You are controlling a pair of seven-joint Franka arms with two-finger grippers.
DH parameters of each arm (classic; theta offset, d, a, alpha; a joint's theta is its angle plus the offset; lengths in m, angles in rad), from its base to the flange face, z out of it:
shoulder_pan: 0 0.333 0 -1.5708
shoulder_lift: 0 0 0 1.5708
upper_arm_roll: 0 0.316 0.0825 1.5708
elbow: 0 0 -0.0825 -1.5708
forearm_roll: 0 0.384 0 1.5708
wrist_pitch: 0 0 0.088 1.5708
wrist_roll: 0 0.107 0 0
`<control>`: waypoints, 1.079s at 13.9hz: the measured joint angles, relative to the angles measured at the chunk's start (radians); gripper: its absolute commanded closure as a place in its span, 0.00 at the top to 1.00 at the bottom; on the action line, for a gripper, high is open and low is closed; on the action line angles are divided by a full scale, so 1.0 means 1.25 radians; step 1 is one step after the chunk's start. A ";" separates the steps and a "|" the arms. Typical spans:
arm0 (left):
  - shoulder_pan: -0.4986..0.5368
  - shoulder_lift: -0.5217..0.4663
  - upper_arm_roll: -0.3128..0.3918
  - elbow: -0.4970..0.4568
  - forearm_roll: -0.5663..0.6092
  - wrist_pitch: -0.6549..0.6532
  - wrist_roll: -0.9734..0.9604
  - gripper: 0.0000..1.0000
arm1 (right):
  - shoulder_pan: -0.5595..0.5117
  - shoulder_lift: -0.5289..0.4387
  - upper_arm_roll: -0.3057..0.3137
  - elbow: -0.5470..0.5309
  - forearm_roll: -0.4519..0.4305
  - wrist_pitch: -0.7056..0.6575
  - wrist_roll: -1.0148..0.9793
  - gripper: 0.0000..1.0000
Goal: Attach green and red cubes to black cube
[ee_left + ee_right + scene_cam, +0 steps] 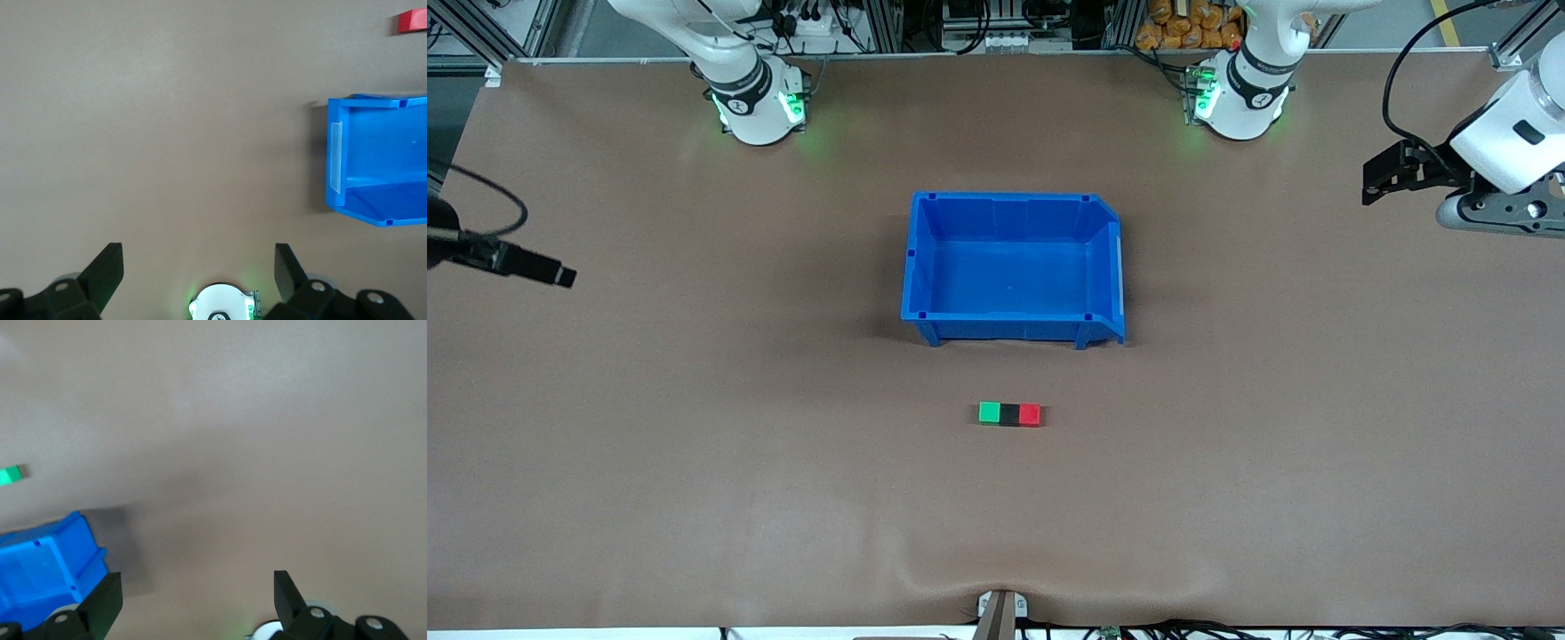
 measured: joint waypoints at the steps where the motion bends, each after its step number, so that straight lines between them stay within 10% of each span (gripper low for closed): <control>1: 0.000 0.000 0.000 0.000 0.000 0.000 0.000 1.00 | 0.000 -0.013 0.015 -0.002 -0.012 -0.006 -0.002 1.00; 15: 0.001 0.000 0.000 0.000 -0.006 0.000 0.000 1.00 | 0.000 -0.225 0.034 -0.316 -0.036 0.125 -0.038 1.00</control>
